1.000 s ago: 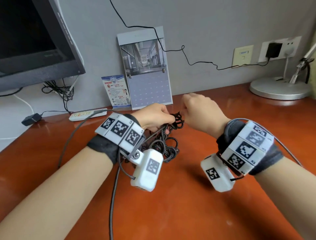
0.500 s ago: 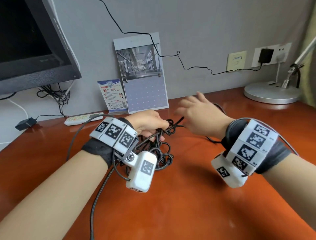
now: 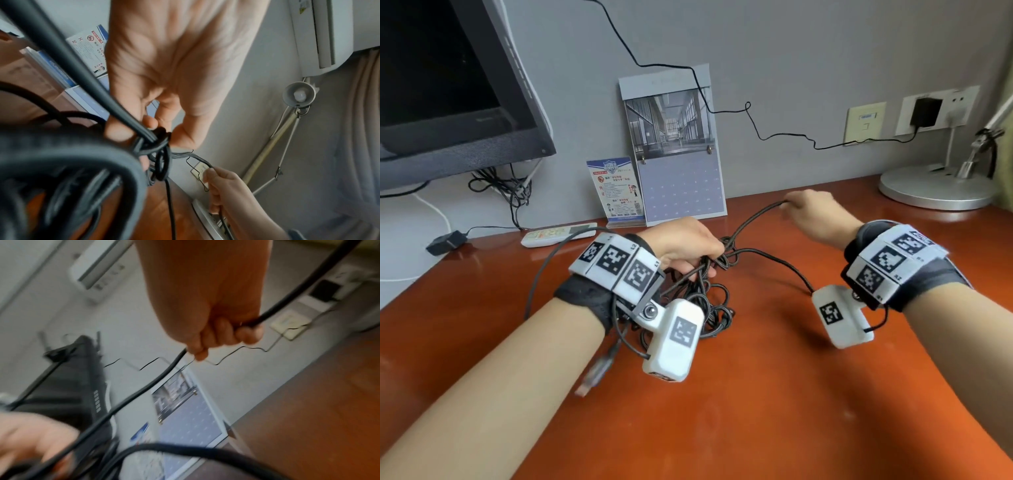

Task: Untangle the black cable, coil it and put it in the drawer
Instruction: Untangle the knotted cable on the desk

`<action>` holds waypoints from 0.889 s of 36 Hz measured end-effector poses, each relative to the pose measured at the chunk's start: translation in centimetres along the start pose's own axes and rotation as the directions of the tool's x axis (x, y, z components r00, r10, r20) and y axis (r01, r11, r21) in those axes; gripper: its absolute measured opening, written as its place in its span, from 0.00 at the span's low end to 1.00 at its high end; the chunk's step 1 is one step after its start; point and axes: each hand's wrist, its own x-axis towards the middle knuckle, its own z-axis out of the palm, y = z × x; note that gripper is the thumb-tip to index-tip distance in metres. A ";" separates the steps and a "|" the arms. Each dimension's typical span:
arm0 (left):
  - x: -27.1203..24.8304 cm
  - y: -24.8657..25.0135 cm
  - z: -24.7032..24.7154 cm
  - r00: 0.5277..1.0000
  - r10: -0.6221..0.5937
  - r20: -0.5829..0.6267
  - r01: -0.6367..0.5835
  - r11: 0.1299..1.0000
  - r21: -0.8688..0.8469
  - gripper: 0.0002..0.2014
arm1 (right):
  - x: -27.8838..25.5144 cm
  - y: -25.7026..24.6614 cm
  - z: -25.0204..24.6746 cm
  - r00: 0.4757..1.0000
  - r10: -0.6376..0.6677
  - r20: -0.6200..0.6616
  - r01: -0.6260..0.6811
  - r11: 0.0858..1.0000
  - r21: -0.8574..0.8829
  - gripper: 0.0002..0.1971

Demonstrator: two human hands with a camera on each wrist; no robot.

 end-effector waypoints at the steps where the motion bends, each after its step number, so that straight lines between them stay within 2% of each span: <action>1: 0.1 -0.1 -0.1 1.000 -0.001 0.005 0.001 1.000 0.001 0.12 | 0.4 0.6 -0.1 0.995 0.087 -0.057 -0.085 0.996 0.021 0.14; 3: 0.2 -0.2 -0.2 1.000 0.004 0.007 -0.004 1.000 0.008 0.11 | 0.9 1.4 -0.1 0.977 0.197 -0.078 -0.197 0.980 0.000 0.15; 6: 0.5 -0.1 -0.3 1.000 -0.007 0.016 0.006 1.000 0.030 0.11 | 0.8 0.9 0.2 0.981 0.194 -0.016 -0.194 0.965 -0.178 0.17; 8: 0.6 -0.1 -0.3 0.999 -0.022 0.024 0.021 0.999 0.037 0.12 | 0.0 -0.3 0.6 0.998 0.063 -0.018 -0.066 0.932 -0.357 0.20; 10: 0.6 -0.1 -0.3 0.999 -0.029 0.024 0.028 0.999 0.041 0.11 | -0.9 -1.7 1.2 0.987 -0.156 0.037 0.154 0.852 -0.500 0.25; 12: 0.6 0.0 -0.2 0.999 -0.029 0.026 0.028 0.999 0.038 0.09 | -1.7 -2.9 1.9 0.935 -0.328 0.137 0.350 0.783 -0.514 0.26; 13: 0.6 0.0 -0.2 0.999 -0.030 0.026 0.029 0.999 0.034 0.08 | -1.8 -3.4 2.3 0.911 -0.371 0.183 0.411 0.766 -0.494 0.24; 15: 0.4 0.1 -0.1 0.999 -0.037 0.031 0.036 0.999 0.031 0.09 | -1.9 -3.9 3.0 0.893 -0.390 0.227 0.451 0.769 -0.453 0.19; 18: 0.3 0.1 -0.3 0.998 -0.048 0.038 0.046 0.998 0.043 0.08 | -1.6 -4.2 3.0 0.903 -0.386 0.188 0.429 0.828 -0.361 0.14; 21: 0.2 0.2 -0.4 0.998 -0.053 0.045 0.050 0.996 0.068 0.07 | -1.5 -4.2 2.3 0.915 -0.346 0.206 0.393 0.880 -0.267 0.10; 24: 0.1 0.7 -0.3 0.998 -0.047 0.047 0.041 0.990 0.133 0.09 | -1.3 -4.4 1.8 0.934 -0.312 0.174 0.351 0.892 -0.284 0.10; 29: -0.6 1.1 -0.6 0.991 -0.075 0.109 0.044 0.963 0.267 0.14 | -0.3 -2.3 0.0 0.994 -0.106 0.016 0.103 0.918 -0.383 0.10; 32: -0.7 0.8 -0.8 0.990 -0.097 0.098 0.068 0.963 0.260 0.15 | -0.4 -1.4 -0.6 0.999 -0.032 0.024 0.038 0.921 -0.387 0.10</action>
